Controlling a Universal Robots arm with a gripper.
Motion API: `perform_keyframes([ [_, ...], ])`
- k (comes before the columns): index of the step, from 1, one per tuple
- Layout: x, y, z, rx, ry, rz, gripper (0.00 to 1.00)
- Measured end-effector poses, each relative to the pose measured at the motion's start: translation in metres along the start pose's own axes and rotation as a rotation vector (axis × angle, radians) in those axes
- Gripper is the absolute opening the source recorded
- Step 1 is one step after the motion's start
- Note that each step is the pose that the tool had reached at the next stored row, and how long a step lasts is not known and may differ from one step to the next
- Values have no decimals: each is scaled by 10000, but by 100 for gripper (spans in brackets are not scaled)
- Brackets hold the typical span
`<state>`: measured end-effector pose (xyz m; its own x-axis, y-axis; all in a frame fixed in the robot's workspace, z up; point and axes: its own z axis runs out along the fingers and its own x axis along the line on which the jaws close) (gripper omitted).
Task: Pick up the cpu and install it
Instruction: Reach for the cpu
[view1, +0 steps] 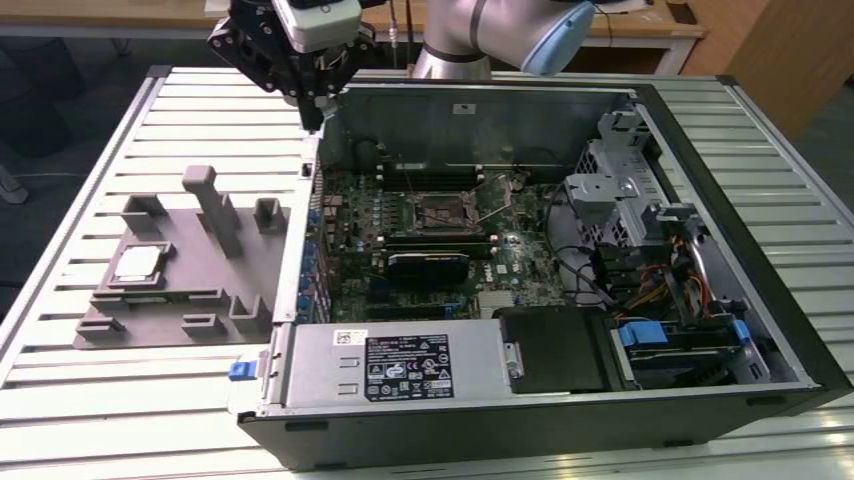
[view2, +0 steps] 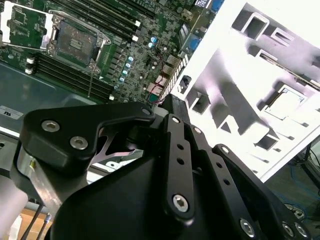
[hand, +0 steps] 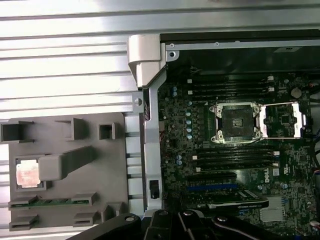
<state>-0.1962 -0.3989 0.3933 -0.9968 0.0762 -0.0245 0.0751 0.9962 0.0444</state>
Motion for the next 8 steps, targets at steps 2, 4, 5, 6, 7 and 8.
perform_keyframes([
  [2,16,-1,-1,1,0,0,11],
  [4,33,-2,-1,0,0,0,11],
  [5,43,-3,-1,0,0,1,11],
  [6,51,-4,-1,0,0,1,11],
  [7,57,-4,-2,0,0,1,11],
  [8,64,-5,-2,0,0,2,11],
])
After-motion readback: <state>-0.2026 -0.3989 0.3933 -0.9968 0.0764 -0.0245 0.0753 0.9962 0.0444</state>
